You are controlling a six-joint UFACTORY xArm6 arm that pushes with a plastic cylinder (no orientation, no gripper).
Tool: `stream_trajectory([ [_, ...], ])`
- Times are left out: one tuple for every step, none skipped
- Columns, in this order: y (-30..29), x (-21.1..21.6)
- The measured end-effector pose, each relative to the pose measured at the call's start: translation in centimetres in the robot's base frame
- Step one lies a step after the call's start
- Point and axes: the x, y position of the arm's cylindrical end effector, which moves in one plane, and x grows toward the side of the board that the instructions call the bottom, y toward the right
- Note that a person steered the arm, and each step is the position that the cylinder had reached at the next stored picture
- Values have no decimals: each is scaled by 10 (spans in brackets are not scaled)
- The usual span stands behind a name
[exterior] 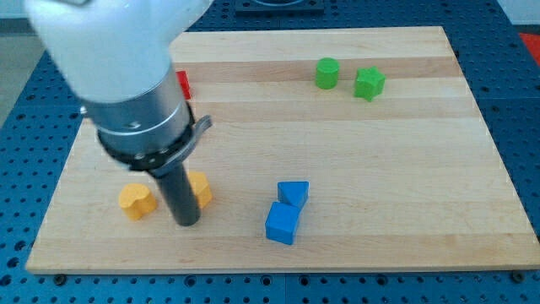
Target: Slide blue cube along with blue triangle to the bottom center
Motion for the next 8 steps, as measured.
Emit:
stream_trajectory([
  [36,41],
  [91,56],
  [151,56],
  [144,55],
  [135,61],
  [135,60],
  [130,60],
  [116,60],
])
